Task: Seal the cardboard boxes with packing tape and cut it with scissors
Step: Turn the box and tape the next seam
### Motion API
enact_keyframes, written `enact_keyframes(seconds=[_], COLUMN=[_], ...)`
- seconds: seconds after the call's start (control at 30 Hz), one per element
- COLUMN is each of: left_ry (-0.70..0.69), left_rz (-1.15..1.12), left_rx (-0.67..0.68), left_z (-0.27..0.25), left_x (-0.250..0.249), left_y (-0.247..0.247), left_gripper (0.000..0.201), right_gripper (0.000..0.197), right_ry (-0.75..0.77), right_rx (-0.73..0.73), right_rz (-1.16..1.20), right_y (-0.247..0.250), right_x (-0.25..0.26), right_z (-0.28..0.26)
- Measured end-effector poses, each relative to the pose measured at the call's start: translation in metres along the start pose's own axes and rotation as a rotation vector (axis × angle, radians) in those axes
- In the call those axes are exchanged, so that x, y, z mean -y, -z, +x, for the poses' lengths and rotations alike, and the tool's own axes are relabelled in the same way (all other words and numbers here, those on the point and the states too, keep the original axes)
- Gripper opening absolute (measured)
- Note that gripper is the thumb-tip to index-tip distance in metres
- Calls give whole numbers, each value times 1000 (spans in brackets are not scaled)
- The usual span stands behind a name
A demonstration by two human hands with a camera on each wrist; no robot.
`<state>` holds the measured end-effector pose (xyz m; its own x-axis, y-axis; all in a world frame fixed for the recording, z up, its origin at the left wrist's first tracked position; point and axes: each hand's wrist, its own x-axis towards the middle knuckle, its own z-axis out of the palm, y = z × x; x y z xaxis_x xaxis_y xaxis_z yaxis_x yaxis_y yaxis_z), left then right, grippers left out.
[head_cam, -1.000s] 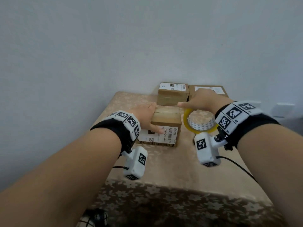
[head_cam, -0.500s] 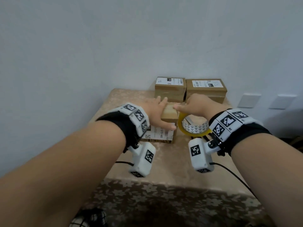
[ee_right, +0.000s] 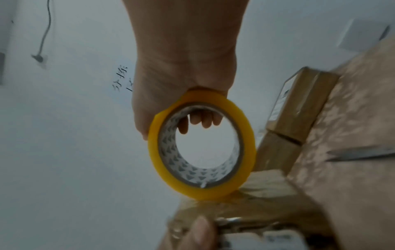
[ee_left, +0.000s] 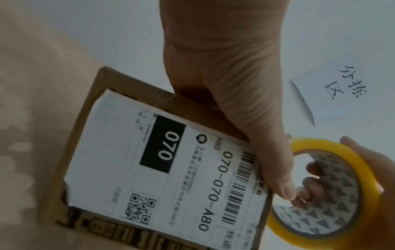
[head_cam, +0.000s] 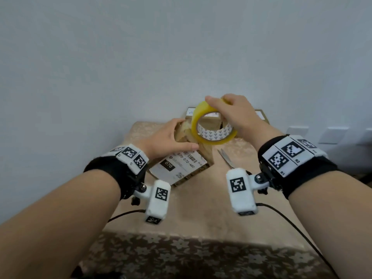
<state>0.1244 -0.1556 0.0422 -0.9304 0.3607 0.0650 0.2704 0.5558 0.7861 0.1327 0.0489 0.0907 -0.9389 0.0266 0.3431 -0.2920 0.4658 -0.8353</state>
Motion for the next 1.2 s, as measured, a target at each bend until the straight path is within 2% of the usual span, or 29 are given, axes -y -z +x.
enact_keyframes(seconds=[0.1,0.2,0.33,0.43,0.57,0.7,0.8,0.87,1.0,1.07,1.1,1.13,1.17,1.2], left_ry=[32,66,-20,-65,-54,0,81,48,-126,-169,-142,-91,-47,-23], left_rz=[-88,-112,-100,-206,-220,10,245,336,555,630,691,763,812,821], left_rx=[-23,32,-6,-47,-52,-108,-134,-152,-177,-91,-67,-78,-111,-143], left_z=[-9,-15,-22,-27,-32,-30,-22,-18,-10,-9,-10,-12,-14,-14], left_x=[11,8,0,1,8,10,5,0,2,16,24,30,34,37], left_y=[5,16,18,16,19,22,21,17,9,-1,-9,-17,-24,-30], left_gripper=[89,84,63,48,50,43,56,53,45,57,61,63,63,62], right_gripper=[48,47,44,43,43,42,40,42,38,37,43,49,47,37], right_ry=[53,87,115,111,109,98,30,-12,-139,-226,-284,-340,-379,-404], right_rx=[26,20,22,41,56,63,-8,-56,-138,-92,-48,2,55,104], right_rz=[-61,-161,-307,-352,-385,-339,-133,-8,207,216,208,193,192,214], right_y=[-14,-30,-46,-50,-56,-55,-46,-40,-35,-37,-39,-40,-40,-41], right_x=[22,40,58,64,66,68,61,54,30,6,-8,-23,-35,-45], right_z=[-1,-2,0,1,2,0,-4,-10,-29,-40,-46,-51,-57,-62])
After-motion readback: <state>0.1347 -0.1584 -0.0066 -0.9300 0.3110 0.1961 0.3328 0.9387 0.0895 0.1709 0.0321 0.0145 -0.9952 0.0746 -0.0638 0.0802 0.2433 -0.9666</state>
